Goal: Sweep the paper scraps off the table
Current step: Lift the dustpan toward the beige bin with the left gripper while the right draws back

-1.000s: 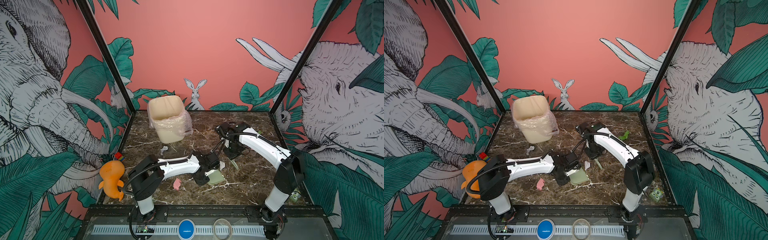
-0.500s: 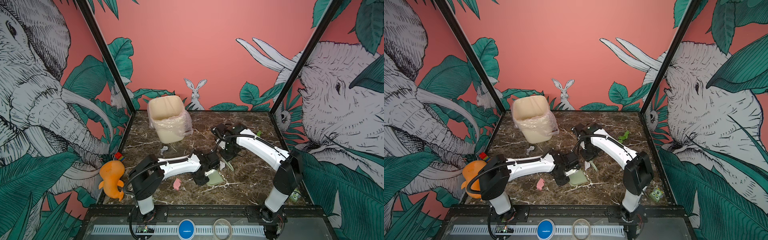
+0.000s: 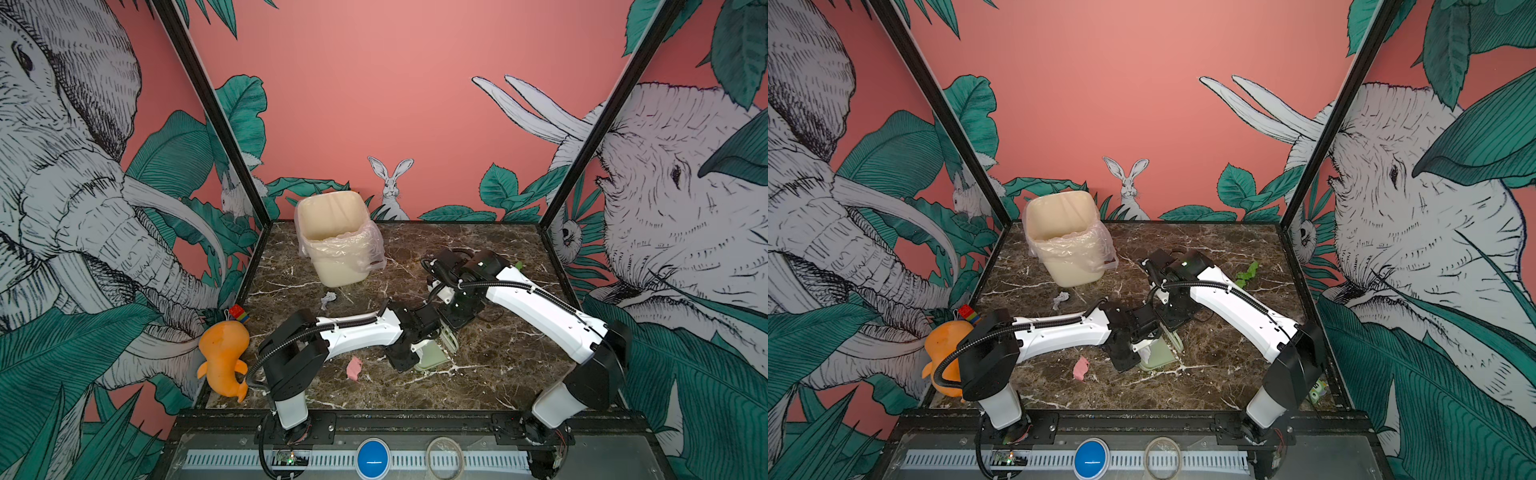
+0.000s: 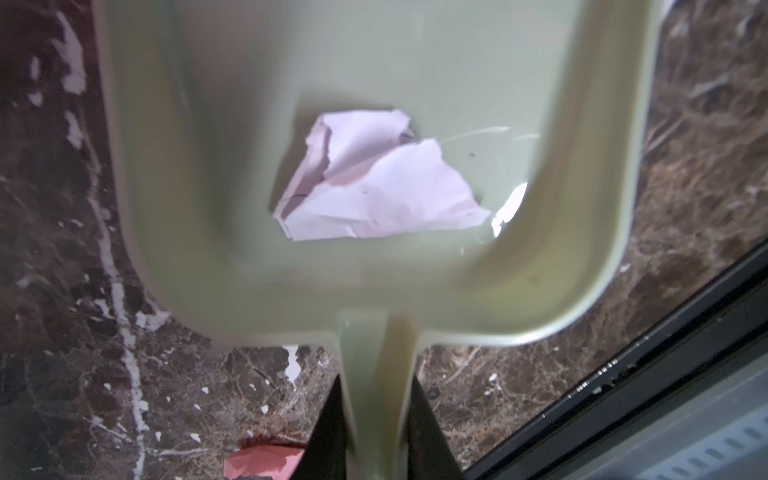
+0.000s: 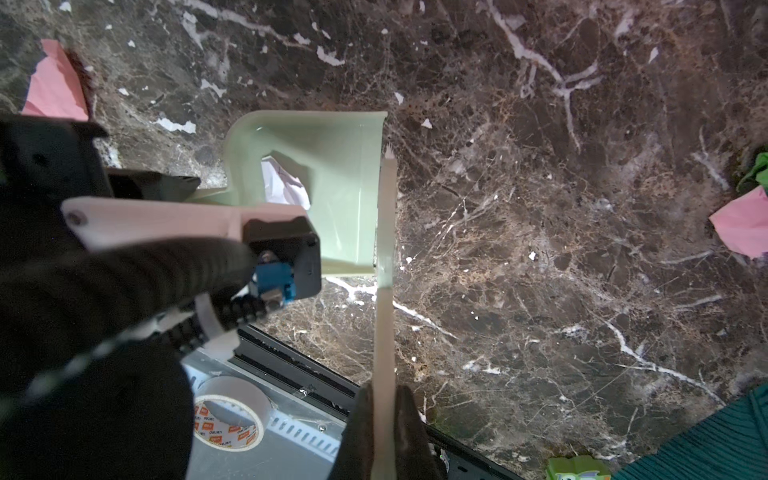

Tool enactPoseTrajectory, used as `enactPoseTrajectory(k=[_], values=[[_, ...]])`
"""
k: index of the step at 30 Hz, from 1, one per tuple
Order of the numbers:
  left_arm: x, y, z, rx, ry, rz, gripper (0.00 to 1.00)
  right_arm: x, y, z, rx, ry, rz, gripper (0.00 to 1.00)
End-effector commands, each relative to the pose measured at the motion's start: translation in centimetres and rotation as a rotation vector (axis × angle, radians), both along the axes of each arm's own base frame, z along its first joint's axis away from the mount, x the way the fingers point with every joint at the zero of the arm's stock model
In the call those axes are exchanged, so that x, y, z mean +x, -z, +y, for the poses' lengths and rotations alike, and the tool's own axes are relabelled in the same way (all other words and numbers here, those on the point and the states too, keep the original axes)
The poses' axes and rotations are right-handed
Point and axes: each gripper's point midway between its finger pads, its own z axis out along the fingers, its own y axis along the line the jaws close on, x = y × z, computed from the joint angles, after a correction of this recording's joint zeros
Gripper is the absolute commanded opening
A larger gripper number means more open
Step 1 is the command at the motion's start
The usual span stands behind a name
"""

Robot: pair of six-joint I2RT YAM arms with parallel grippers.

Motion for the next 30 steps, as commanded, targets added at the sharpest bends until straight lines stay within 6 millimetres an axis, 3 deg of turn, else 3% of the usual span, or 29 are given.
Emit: enactPoseTrajectory(k=[1, 6, 14, 24, 30], values=[[0.2, 0.0, -0.3, -0.011, -0.003, -0.011, 0.10, -1.1, -0.3, -0.8, -0.028, -0.045, 0.005, 0.00], [0.7, -0.7, -0.1, -0.033, -0.012, -0.052, 0.09, -0.1, -0.3, -3.0, -0.053, 0.016, -0.023, 0.00], [1.9, -3.4, 0.1, -0.091, -0.042, -0.157, 0.09, 0.3, -1.1, -6.2, -0.012, 0.126, -0.057, 0.00], [3.4, -7.8, 1.5, -0.132, -0.089, -0.236, 0.09, 0.1, -2.0, -8.4, 0.043, 0.200, -0.085, 0.00], [5.1, -11.9, 3.6, -0.165, -0.149, -0.286, 0.09, -0.1, -1.9, -8.8, 0.077, 0.223, -0.081, 0.00]])
